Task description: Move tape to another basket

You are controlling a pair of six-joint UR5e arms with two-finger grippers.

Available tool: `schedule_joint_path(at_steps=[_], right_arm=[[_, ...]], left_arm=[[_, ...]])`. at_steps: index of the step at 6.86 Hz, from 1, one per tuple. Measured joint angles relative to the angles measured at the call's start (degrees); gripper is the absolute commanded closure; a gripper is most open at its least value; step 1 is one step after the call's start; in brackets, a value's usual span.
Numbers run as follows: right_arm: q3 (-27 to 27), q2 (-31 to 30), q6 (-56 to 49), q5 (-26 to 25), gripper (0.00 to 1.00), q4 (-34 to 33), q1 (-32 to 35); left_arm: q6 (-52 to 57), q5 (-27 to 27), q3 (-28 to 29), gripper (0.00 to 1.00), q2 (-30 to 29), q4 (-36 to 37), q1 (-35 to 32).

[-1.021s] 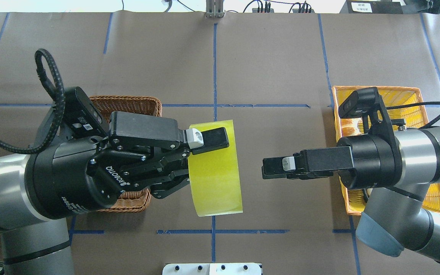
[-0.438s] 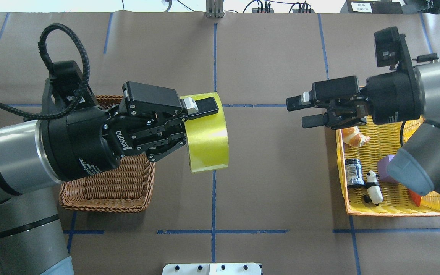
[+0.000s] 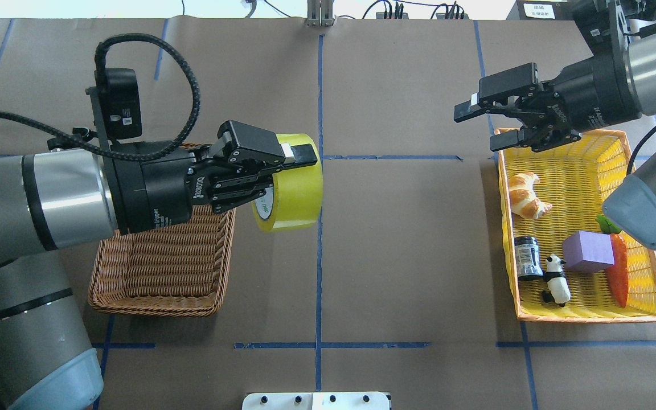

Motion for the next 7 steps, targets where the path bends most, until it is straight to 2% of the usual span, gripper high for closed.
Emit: schedule_joint_path(at_steps=[2, 4, 5, 7], right_arm=[[0.0, 0.0, -15.1, -5.7, 0.00, -15.9, -1.0], [0.0, 0.2, -31.8, -10.8, 0.00, -31.4, -0.9], [0.0, 0.3, -38.7, -11.4, 0.00, -36.4, 0.3], [0.3, -0.7, -48.4, -11.2, 0.00, -41.1, 3.4]], left_arm=[[11.6, -3.3, -0.1, 1.00, -0.2, 16.9, -1.9], [22.4, -4.0, -0.2, 1.00, -0.1, 32.8, -2.2], [27.6, -4.0, 0.0, 1.00, -0.1, 39.5, -2.3], [34.4, -3.7, 4.2, 1.00, 0.4, 44.2, -2.6]])
